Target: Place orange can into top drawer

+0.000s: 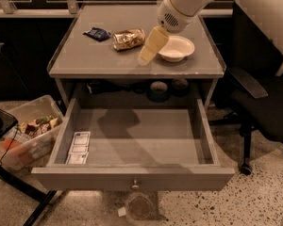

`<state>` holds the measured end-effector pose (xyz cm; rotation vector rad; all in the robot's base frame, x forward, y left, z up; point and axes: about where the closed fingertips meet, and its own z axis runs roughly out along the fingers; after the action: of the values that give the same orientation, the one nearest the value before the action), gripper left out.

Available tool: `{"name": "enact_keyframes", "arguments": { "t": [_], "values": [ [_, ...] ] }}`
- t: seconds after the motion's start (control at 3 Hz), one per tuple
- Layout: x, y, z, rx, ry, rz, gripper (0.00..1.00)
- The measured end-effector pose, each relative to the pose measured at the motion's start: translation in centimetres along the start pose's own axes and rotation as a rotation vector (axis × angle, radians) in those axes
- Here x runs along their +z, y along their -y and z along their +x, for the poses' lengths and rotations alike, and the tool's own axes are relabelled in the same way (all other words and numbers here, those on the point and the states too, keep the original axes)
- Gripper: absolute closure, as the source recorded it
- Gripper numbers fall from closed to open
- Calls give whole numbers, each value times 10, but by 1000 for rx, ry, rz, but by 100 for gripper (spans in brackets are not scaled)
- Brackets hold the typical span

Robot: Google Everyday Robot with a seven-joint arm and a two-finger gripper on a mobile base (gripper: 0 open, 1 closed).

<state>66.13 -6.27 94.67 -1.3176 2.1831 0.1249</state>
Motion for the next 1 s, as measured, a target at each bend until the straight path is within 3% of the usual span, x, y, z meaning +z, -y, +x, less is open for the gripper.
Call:
{"name": "enact_keyframes", "arguments": {
  "t": [0.33,1.0],
  "values": [
    [10,4,0,31,-6,-7,0],
    [72,49,-29,92,0,46,0]
  ]
}}
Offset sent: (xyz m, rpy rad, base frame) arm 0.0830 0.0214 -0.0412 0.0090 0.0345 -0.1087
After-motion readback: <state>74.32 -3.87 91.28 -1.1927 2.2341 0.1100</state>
